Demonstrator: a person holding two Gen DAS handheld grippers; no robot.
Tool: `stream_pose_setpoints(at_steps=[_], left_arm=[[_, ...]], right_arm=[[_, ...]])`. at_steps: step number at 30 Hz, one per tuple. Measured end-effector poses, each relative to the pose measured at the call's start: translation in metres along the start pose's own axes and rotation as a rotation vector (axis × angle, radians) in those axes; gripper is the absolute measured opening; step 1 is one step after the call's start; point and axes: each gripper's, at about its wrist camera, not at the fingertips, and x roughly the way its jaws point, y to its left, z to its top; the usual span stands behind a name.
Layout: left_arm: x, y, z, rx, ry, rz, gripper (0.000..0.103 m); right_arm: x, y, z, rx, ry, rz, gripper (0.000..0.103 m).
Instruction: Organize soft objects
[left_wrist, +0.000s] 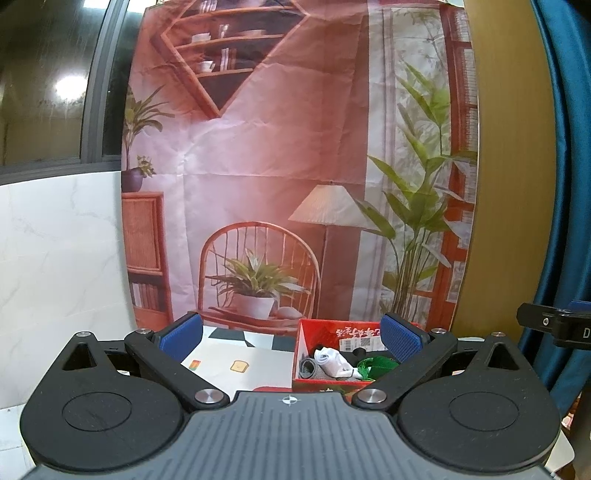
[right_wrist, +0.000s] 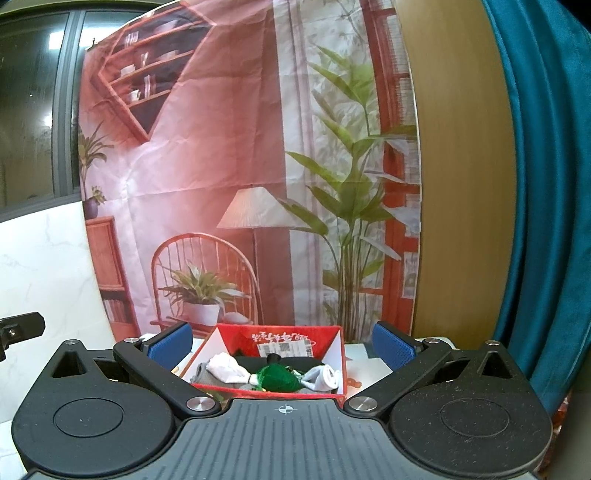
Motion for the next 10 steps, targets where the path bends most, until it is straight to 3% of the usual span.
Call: stream_pose_setpoints(at_steps=[10], left_arm=[[-0.0006, 0.0018, -0.0007, -0.006, -0.003, -0.007, 0.103]], right_arm=[[-0.0002, 0.0036, -0.0049, 0.000, 0.002, 0.001, 0.103]])
